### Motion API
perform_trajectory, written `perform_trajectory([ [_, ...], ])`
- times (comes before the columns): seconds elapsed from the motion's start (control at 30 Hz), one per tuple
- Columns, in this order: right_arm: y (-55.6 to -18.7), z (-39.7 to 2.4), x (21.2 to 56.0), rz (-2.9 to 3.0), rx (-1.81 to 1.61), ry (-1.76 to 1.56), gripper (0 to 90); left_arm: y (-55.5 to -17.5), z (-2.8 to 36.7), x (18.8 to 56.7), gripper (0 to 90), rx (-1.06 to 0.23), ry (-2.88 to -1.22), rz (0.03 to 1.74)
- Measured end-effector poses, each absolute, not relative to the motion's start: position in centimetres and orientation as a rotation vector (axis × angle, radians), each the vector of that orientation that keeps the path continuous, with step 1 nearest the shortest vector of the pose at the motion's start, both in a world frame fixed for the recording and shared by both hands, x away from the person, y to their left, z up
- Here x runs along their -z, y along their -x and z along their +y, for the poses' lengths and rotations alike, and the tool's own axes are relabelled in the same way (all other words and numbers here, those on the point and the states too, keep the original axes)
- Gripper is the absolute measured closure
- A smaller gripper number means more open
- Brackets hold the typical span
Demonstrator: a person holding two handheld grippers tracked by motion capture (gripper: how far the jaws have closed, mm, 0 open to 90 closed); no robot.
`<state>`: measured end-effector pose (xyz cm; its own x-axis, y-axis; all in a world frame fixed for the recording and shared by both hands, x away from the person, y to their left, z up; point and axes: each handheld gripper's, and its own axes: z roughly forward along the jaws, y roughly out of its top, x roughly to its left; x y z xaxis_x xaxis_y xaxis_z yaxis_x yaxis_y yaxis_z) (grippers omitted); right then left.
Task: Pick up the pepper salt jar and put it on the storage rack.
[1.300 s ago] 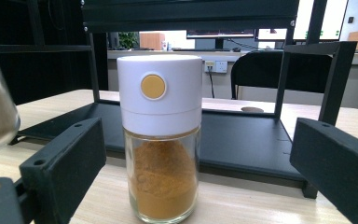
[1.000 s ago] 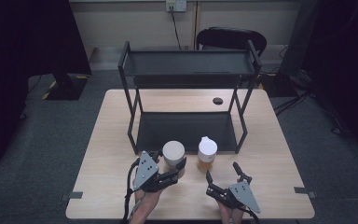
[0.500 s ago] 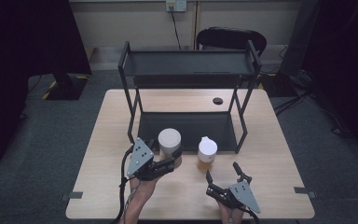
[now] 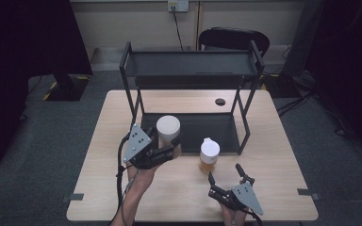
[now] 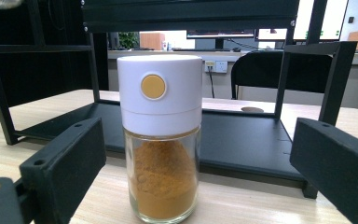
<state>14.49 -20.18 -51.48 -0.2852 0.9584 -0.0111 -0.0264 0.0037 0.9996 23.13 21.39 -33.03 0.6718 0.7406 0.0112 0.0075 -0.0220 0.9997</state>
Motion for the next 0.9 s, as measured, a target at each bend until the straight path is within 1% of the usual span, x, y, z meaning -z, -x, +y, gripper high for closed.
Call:
perform_trajectory([
  [0.4, -14.5, -20.2, 51.5, 1.403, -1.426, -1.033, 2.1, -24.8, 21.1, 29.8, 35.4, -0.655, -1.458, 0.676],
  [0.9, -14.5, -20.2, 51.5, 1.403, -1.425, -1.032, 2.1, -26.9, 20.8, 25.0, 35.4, -0.704, -1.453, 0.671],
])
